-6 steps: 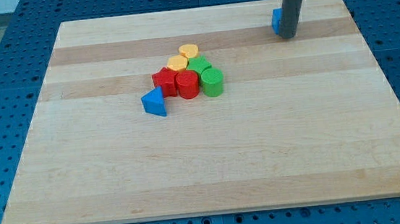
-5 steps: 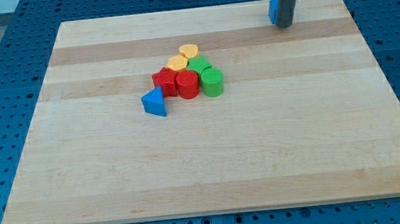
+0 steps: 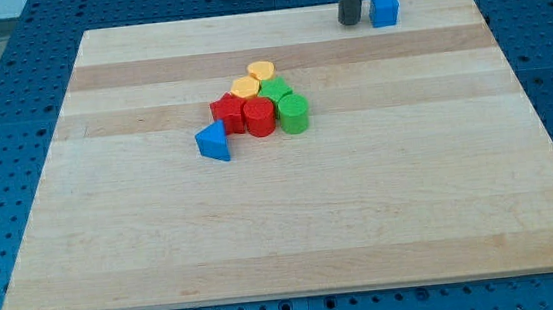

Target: Push the blue cube a bit right

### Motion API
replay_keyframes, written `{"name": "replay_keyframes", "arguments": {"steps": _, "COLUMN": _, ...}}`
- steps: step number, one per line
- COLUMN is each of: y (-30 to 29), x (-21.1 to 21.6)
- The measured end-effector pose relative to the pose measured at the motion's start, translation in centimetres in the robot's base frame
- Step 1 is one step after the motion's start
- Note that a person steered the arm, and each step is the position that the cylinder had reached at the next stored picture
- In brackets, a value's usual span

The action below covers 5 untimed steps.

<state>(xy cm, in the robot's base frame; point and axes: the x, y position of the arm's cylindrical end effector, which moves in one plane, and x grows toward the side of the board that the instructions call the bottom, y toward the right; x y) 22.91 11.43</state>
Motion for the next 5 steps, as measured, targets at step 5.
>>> {"name": "replay_keyframes", "arguments": {"steps": 5, "y": 3.9, "x": -1.1}}
